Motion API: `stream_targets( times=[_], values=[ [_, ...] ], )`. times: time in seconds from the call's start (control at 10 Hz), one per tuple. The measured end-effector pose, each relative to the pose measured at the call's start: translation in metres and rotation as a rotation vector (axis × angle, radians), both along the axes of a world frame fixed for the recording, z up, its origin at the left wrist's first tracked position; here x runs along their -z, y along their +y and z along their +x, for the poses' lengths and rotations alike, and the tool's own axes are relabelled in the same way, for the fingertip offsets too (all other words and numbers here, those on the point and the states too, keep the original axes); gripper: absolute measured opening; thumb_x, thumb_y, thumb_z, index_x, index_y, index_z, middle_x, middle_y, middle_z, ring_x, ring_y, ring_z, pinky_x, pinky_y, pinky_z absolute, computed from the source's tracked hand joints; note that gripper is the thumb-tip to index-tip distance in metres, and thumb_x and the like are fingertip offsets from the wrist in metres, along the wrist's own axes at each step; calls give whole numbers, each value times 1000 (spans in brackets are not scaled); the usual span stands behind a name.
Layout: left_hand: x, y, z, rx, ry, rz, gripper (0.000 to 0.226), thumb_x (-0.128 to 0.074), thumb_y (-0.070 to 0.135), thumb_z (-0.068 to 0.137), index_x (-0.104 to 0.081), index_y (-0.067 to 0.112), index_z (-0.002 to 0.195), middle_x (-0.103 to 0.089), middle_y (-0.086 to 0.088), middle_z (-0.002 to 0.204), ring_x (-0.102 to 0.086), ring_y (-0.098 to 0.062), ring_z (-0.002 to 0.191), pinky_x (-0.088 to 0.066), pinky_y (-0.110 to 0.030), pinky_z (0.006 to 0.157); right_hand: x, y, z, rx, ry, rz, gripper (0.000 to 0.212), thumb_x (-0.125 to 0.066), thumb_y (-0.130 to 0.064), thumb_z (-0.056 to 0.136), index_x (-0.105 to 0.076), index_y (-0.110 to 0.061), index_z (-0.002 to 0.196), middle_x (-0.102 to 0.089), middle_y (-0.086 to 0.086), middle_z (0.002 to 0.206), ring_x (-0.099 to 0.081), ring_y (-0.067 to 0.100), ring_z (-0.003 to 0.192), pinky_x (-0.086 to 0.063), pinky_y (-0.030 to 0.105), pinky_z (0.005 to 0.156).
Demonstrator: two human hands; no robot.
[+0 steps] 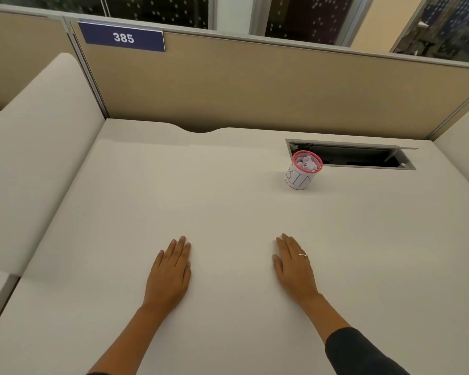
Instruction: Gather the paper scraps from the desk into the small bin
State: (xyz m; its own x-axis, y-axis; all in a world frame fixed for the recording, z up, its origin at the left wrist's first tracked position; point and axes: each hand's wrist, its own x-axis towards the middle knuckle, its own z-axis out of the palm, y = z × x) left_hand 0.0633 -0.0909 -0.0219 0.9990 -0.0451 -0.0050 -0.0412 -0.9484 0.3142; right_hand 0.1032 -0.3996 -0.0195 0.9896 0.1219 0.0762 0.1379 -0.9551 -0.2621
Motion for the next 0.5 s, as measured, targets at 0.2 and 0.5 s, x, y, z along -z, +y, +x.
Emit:
stream_targets(
  times=[0.2, 0.5],
  values=[
    [3, -2, 2, -21, 22, 48, 64, -12, 40, 92, -18, 9, 147, -11, -3, 155, -12, -22, 144, -16, -42, 115, 9, -2, -2, -36, 121, -91, 57, -29, -31, 99, -12, -9, 148, -9, 8, 158, -6, 23, 147, -4, 35, 118],
    [7, -1, 8, -26, 29, 84, 71, -2, 51, 89, 4, 10, 146, 11, -3, 156, 6, -21, 145, 1, -39, 117, 2, 1, -2, -11, 113, -92, 60, -26, -29, 99, 0, -6, 148, 4, 9, 159, 4, 22, 147, 0, 37, 119]
  ],
)
